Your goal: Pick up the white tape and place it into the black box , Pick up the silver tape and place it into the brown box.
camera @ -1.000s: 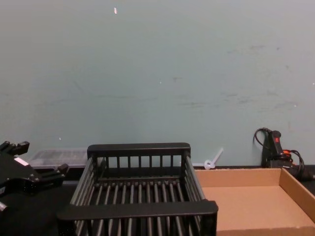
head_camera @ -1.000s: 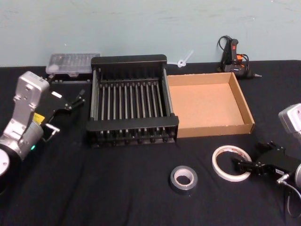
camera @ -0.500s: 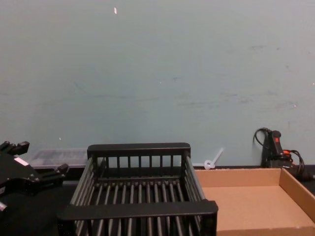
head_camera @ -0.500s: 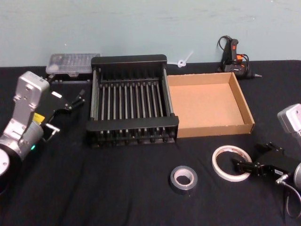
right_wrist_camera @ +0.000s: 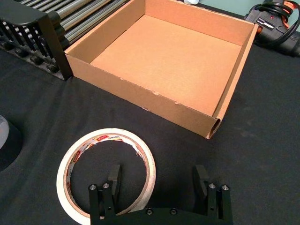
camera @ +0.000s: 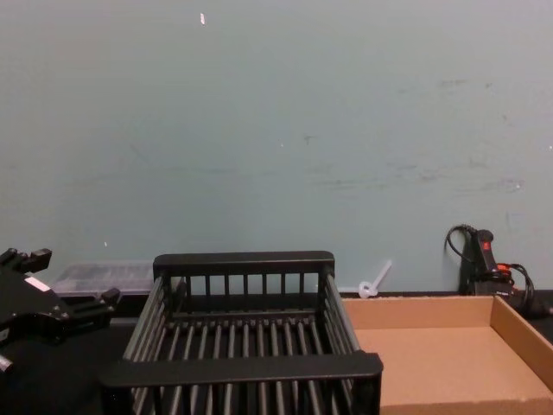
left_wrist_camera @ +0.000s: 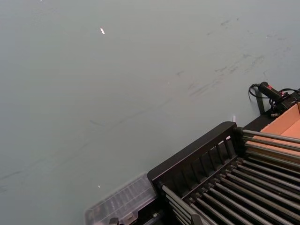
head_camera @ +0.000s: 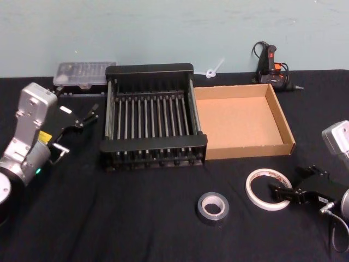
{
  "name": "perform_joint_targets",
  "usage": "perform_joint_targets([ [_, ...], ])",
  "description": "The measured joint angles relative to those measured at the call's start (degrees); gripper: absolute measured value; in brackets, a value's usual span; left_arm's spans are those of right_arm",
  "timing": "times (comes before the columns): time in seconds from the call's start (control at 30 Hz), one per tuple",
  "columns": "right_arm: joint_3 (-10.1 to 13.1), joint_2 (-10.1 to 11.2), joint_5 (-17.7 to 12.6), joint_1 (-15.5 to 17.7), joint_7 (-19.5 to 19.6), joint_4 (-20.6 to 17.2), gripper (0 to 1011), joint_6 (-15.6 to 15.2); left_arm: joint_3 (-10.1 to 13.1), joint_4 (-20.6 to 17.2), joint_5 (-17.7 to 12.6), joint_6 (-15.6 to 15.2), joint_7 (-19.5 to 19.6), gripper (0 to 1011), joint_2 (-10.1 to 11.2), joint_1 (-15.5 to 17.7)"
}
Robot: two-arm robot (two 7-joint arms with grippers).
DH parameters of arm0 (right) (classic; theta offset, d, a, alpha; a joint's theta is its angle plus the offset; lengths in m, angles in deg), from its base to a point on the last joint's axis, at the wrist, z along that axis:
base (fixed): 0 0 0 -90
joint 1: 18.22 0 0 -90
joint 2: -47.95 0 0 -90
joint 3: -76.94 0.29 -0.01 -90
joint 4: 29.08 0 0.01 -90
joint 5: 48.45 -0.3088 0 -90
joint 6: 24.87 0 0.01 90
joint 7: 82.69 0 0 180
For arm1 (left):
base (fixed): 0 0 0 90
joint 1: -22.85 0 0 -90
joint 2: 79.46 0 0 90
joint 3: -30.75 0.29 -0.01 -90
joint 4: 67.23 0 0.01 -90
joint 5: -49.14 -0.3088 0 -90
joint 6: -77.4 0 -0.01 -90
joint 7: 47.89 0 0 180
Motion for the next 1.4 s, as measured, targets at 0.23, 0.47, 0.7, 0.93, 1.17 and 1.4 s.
perform_joint_targets([
  [0.23,0.0,0.0,0.0,0.0,0.0,0.0,1002,0.0,0.0,0.0,0.0,0.0,0.0,1001,0.0,0.0],
  [0.47,-0.1,0.1,0.0,0.0,0.1,-0.1,895,0.0,0.0,0.0,0.0,0.0,0.0,1001,0.0,0.0],
  [0.7,-0.1,0.1,-0.1,0.0,0.1,-0.1,706,0.1,0.0,0.0,0.0,0.0,0.0,1001,0.0,0.0],
  [0.93,-0.1,0.1,-0.1,0.0,0.1,-0.1,482,0.1,0.0,0.0,0.0,0.0,0.0,1001,0.0,0.0],
  [1.17,-0.1,0.1,-0.1,0.0,0.1,-0.1,255,0.1,0.0,0.0,0.0,0.0,0.0,1001,0.0,0.0],
  [1.4,-0.1,0.1,-0.1,0.0,0.1,-0.1,99,0.1,0.0,0.0,0.0,0.0,0.0,1001,0.0,0.0],
])
